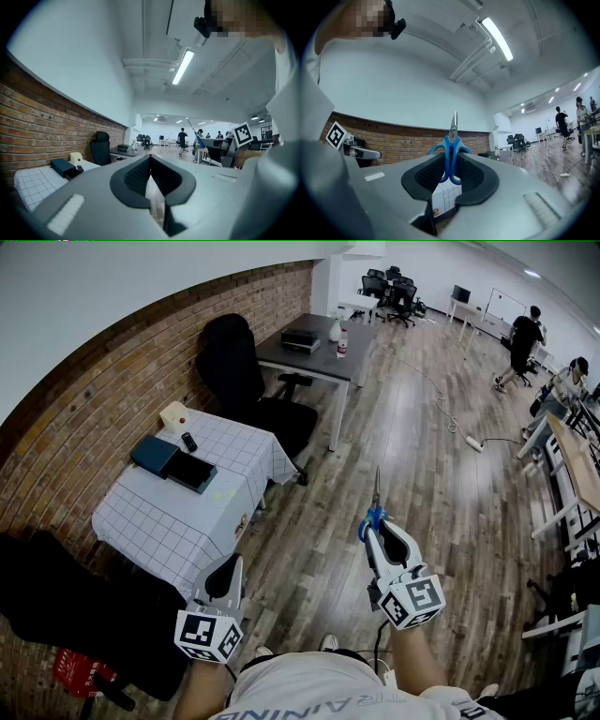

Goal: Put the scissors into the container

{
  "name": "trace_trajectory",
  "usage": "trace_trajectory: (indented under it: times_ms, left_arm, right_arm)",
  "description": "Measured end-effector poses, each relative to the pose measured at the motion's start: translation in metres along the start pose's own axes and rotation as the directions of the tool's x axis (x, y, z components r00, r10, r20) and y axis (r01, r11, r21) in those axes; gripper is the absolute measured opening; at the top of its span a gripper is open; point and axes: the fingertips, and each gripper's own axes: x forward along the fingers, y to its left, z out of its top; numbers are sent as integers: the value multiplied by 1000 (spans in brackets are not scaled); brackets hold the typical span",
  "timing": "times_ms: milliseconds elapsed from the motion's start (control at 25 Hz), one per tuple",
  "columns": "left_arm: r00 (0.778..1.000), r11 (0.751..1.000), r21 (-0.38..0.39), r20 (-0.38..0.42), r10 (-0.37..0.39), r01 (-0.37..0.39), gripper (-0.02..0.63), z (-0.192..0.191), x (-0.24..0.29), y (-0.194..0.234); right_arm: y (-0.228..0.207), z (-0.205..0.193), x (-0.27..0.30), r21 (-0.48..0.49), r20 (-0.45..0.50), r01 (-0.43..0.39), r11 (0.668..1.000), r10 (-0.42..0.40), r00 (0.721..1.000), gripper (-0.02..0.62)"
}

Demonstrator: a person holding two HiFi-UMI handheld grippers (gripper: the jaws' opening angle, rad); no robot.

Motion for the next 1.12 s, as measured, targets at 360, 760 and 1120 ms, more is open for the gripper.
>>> trace_trajectory:
  times_ms: [360,760,1120]
  left_arm:
    - [999,999,-7,1,35,-35,2,-3,16,-11]
    - [997,997,-1,-7,71,-71,2,-12,45,-42]
    - [989,990,-9,-38,140,-140,2,-35,65,-53]
  right_arm:
    - [-21,-1,9,-10,-17,-40,999,40,999,101]
    - [-68,-6,10,11,8,-81,997,81,997,101]
    - [-106,-28,23,39,-19,-119,992,120,993,101]
